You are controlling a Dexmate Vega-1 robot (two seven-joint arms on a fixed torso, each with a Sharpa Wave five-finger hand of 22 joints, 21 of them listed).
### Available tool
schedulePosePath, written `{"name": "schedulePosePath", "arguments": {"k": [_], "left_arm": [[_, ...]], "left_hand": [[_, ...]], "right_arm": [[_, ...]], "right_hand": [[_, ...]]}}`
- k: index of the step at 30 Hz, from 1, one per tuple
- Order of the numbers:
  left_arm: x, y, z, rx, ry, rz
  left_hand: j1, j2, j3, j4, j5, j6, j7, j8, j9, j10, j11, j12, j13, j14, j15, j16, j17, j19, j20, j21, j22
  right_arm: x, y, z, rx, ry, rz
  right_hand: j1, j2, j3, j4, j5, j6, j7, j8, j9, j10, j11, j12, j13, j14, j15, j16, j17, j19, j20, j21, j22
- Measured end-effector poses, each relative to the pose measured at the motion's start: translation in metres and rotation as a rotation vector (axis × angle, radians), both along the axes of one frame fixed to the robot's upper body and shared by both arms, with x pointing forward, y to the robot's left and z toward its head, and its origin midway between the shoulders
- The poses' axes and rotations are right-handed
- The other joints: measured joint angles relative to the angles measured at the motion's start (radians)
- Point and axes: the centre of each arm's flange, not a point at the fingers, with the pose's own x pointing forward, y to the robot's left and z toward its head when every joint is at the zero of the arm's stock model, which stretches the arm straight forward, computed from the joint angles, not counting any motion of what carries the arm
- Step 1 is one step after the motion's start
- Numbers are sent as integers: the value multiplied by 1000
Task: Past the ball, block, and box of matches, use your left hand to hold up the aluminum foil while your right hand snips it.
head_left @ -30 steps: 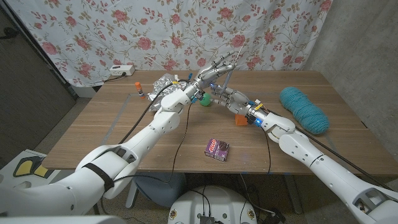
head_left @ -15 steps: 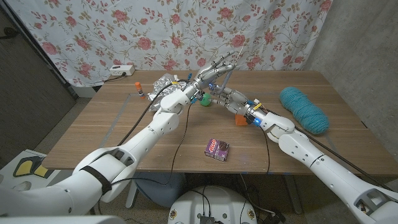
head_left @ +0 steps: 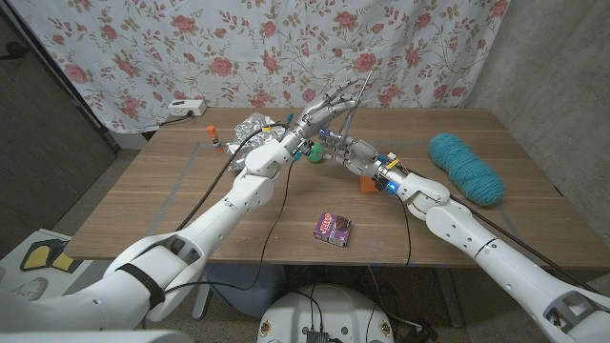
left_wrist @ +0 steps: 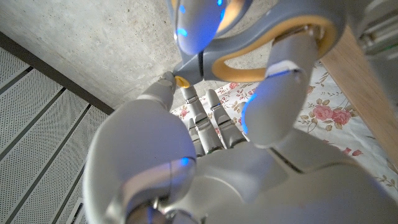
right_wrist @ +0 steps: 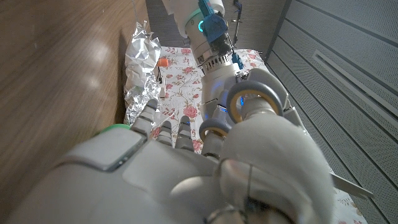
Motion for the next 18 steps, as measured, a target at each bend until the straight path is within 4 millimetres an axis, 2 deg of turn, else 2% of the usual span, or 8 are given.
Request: {"name": "schedulePosePath", "arguments": {"k": [7,16,18], "left_arm": [[0,-1,-4,-11,12,-6],[2,-4,-9,-14,26,-9],[3,-5,-10,-13,30,-11]], "left_hand": [[0,0,0,0,-3,0,0,0,0,0,0,0,0,2,2,0,0,0,0,0,0],[0,0,0,0,-4,4,-4,0,0,2,2,-1,-1,2,2,0,0,0,0,0,0],[0,0,-1,0,-2,4,-4,0,0,2,2,-2,-1,2,2,0,0,0,0,0,0]], "right_arm": [[1,1,0,9,10,8],[1,4,2,-5,4,35],[1,5,3,-12,-1,44]], "right_hand": [[-22,-8,-11,5,-4,-7,6,0,11,8,8,0,0,3,3,0,0,0,0,-5,0],[-28,-6,-15,1,-4,-18,6,0,29,71,18,16,4,12,20,0,0,-6,6,-12,0],[-27,-5,-14,0,-4,-18,6,0,34,92,12,21,6,12,20,0,0,-6,6,-12,0]]}}
